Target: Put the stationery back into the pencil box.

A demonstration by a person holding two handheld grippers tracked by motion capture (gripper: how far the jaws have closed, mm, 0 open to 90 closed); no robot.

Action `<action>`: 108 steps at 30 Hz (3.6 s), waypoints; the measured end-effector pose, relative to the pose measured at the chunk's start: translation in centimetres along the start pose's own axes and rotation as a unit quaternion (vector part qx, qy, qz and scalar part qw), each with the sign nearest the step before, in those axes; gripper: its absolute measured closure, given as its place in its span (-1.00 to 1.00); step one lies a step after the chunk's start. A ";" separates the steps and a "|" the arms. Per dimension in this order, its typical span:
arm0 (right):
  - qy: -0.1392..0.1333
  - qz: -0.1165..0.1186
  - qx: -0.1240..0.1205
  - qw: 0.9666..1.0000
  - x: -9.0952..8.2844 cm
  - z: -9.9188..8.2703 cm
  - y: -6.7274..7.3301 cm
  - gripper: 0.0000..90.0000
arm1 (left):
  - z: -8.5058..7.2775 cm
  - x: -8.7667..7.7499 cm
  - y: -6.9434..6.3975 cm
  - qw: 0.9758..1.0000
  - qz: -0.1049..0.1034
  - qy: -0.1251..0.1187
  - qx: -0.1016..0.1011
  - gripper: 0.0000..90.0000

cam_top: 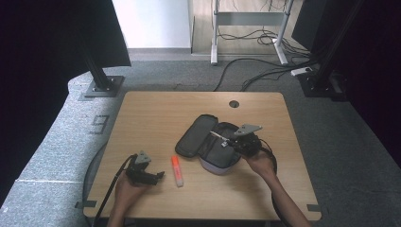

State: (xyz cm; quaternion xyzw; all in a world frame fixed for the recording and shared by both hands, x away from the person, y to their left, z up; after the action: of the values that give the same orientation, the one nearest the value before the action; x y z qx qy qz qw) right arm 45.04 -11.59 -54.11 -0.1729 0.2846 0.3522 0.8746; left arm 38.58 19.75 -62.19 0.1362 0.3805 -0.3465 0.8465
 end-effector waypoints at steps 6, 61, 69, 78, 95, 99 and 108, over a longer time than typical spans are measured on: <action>0.012 -0.013 0.008 1.000 0.9 -0.6 -0.7 0.75 | 0.0 0.0 0.0 1.000 0.000 0.000 0.000 -0.86; 0.060 0.009 0.014 0.998 2.5 -2.1 0.1 -0.51 | 0.0 0.0 0.0 1.000 0.000 0.000 0.000 -0.86; 0.054 0.009 0.009 0.998 1.4 -1.9 0.2 -0.73 | 0.0 0.0 0.0 1.000 0.000 0.000 0.000 -0.86; 0.046 -0.002 -0.001 0.999 0.3 -2.0 0.1 -1.00 | 0.0 0.0 0.0 1.000 0.000 0.000 0.000 -0.86; 0.029 -0.023 -0.004 0.999 -2.3 -2.5 -0.8 -1.00 | 0.0 0.0 0.0 1.000 0.000 0.000 0.001 -0.86; 0.030 -0.027 -0.003 0.999 -2.8 -2.9 -0.9 -0.99 | 0.0 0.0 0.0 1.000 0.000 0.000 0.000 -0.86; 0.029 -0.031 0.008 0.999 -3.6 -4.6 -1.5 -0.98 | 0.0 0.0 0.0 1.000 0.000 0.000 0.000 -0.86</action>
State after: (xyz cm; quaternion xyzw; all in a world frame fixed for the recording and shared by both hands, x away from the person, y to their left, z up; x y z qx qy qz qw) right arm 42.22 -16.81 -55.30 -0.1849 0.3071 0.3172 0.8780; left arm 38.58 19.74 -62.19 0.1364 0.3805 -0.3466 0.8465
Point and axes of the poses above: each handheld gripper's, and its own axes: x roughly forward along the jaws, z roughly out of its top, y roughly to its left, the point moved 10 cm from there along x, roughly forward along the jaws, and after that the axes turned 2 degrees about -z, right-handed, at the moved point
